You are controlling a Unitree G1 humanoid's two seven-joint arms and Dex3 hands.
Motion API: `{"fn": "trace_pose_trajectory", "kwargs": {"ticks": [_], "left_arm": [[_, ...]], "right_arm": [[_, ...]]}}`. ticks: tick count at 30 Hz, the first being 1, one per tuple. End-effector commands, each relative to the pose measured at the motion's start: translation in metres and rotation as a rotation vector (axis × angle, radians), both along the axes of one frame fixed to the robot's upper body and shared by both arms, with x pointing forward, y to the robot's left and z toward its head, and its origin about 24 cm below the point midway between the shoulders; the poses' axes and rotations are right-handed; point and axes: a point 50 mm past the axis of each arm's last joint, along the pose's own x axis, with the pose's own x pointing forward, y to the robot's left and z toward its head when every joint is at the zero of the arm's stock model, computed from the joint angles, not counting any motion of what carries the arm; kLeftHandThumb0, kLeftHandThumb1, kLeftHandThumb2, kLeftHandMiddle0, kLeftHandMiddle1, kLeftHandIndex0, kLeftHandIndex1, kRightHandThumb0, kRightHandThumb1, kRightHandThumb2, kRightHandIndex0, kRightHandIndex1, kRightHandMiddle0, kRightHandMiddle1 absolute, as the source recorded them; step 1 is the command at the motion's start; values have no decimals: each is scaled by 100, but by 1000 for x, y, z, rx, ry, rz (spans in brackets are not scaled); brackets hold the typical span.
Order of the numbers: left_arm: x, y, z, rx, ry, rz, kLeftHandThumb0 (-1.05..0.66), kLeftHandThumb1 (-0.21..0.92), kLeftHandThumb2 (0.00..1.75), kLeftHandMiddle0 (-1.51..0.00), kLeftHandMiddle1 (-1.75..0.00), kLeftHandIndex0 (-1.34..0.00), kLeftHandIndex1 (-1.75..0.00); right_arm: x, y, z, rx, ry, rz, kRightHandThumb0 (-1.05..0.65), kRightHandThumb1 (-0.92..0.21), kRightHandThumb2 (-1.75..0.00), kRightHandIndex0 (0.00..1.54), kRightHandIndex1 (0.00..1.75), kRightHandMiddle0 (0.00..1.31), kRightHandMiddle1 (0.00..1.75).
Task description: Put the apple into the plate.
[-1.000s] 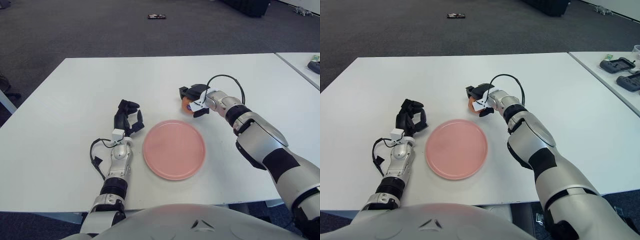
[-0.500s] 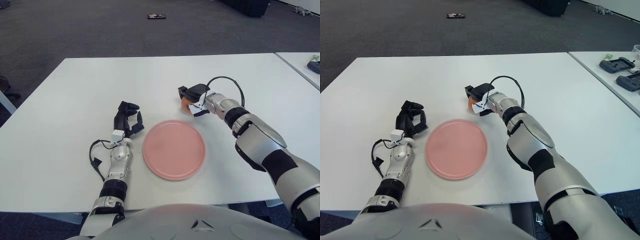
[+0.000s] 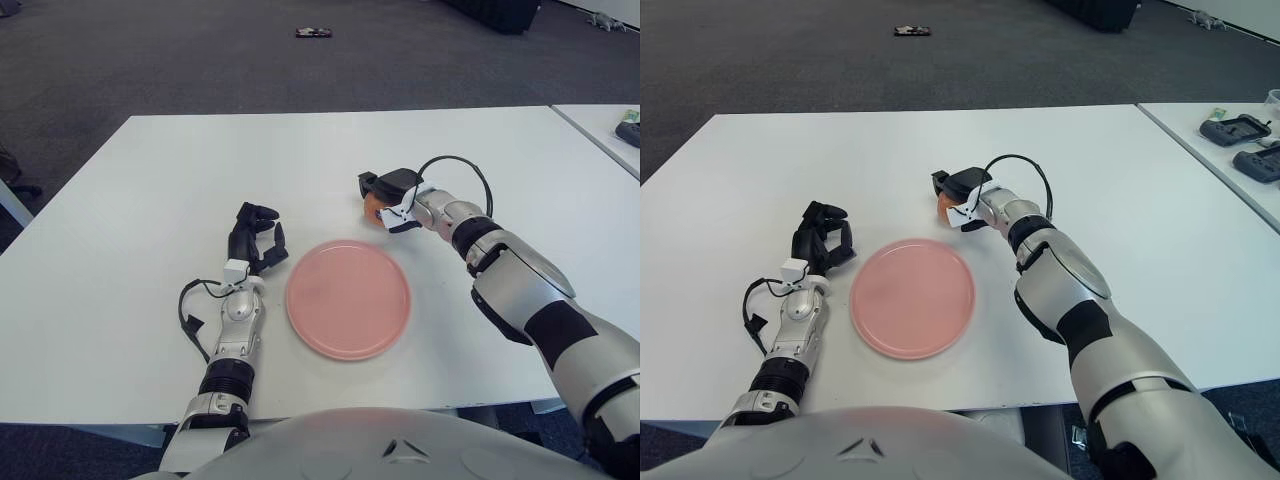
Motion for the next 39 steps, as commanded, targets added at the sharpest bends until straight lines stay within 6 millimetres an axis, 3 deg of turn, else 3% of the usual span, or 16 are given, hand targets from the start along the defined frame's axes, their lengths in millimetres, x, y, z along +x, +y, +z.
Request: {"fn": "trace_pose_trajectory", "kwargs": {"ticks": [1, 18, 22, 32, 39], "left_arm": [[-12, 3, -18, 8, 98, 12, -42, 50, 110, -80, -175, -47, -175], [-11, 3, -18, 5, 83, 9, -42, 53, 106, -78, -175, -44, -175], [-11, 3, -18, 2, 83, 6, -42, 53, 106, -77, -175, -44, -175], [-10, 2, -17, 15, 89, 1, -43, 49, 111, -80, -175, -47, -175], [-11, 3, -18, 26, 93, 6, -43, 48, 112, -81, -175, -48, -175]], "right_arm": [[5, -8, 8, 60, 4, -39, 0, 10, -174, 98, 161, 68, 175], [13, -6, 45, 223, -84, 49, 0, 7, -171, 96, 160, 66, 175], [10, -2, 59, 260, -116, 145, 0, 7, -171, 96, 161, 66, 175], [-7, 4, 67, 286, -117, 334, 0, 6, -171, 94, 164, 65, 175], [-36, 9, 65, 307, -86, 486, 0, 6, -171, 94, 165, 65, 175]]}}
